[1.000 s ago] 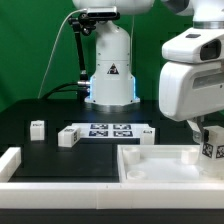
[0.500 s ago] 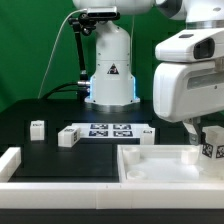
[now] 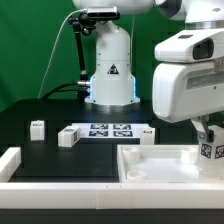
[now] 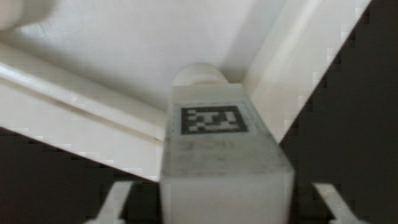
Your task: Assemble one leg
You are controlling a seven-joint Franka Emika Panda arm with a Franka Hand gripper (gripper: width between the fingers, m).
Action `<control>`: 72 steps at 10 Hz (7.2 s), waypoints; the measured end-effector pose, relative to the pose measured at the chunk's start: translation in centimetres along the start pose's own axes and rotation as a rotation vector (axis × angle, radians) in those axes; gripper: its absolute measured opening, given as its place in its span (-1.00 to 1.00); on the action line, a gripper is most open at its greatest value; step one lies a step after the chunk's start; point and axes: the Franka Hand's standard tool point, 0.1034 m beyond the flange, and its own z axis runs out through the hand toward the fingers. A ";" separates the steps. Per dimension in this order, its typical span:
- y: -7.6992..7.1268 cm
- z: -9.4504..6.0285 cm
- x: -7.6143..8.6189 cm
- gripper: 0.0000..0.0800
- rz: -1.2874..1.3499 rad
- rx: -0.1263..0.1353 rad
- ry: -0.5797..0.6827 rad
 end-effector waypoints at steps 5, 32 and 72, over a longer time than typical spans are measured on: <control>0.4 0.1 0.0 -0.27 0.390 -0.003 0.038; -0.5 1.3 0.0 0.62 -0.093 -0.060 0.019; -0.7 1.2 0.0 0.62 1.320 0.054 -0.056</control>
Offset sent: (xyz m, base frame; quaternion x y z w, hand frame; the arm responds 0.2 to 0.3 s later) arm -0.0132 -0.0004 -0.0052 0.0060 0.0117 0.2935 0.9559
